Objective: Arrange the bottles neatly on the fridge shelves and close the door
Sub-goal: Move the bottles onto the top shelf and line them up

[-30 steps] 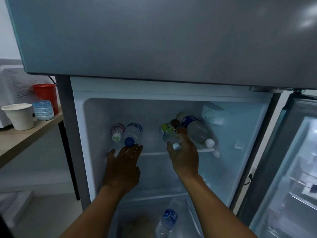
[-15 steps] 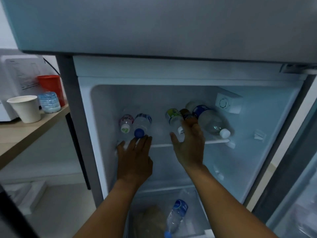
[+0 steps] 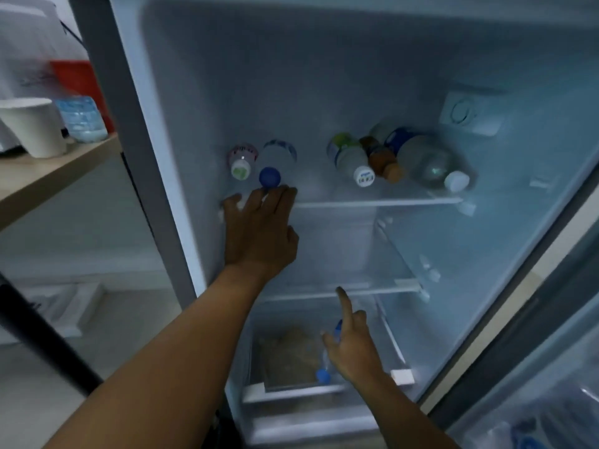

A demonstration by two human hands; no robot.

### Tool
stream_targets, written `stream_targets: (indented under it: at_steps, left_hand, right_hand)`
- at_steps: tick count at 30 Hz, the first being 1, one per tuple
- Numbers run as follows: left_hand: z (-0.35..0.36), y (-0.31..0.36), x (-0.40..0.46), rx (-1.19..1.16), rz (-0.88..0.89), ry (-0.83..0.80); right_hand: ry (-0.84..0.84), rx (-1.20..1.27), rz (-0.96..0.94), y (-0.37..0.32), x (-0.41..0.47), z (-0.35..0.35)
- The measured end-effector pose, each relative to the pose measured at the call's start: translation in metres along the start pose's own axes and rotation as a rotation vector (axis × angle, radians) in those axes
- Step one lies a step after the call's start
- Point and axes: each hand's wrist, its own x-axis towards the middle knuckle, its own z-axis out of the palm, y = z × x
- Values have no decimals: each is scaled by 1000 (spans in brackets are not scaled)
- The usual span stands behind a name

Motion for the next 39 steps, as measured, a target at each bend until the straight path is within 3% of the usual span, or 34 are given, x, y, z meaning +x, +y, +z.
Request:
stream_targets:
  at_steps: [5, 10, 13, 16, 24, 30, 39]
  left_hand:
    - [4, 2, -1, 16, -25, 32]
    - [5, 1, 0, 45, -22, 33]
    - [5, 1, 0, 41, -21, 25]
    - [5, 1, -1, 41, -24, 19]
    - [-1, 2, -1, 35, -24, -44]
    - [-9, 5, -1, 28, -32, -98]
    - [-18, 7, -2, 22, -33, -161]
  right_hand:
    - [55, -101, -60, 9, -8, 22]
    - [-207, -377, 45, 21, -5, 38]
    - [-258, -405, 190, 29, -6, 50]
    - [-143, -250, 335, 36, -5, 53]
    - [187, 256, 514, 29, -8, 26]
    - [391, 375, 569, 26, -15, -8]
    - [483, 342, 426, 29, -41, -33]
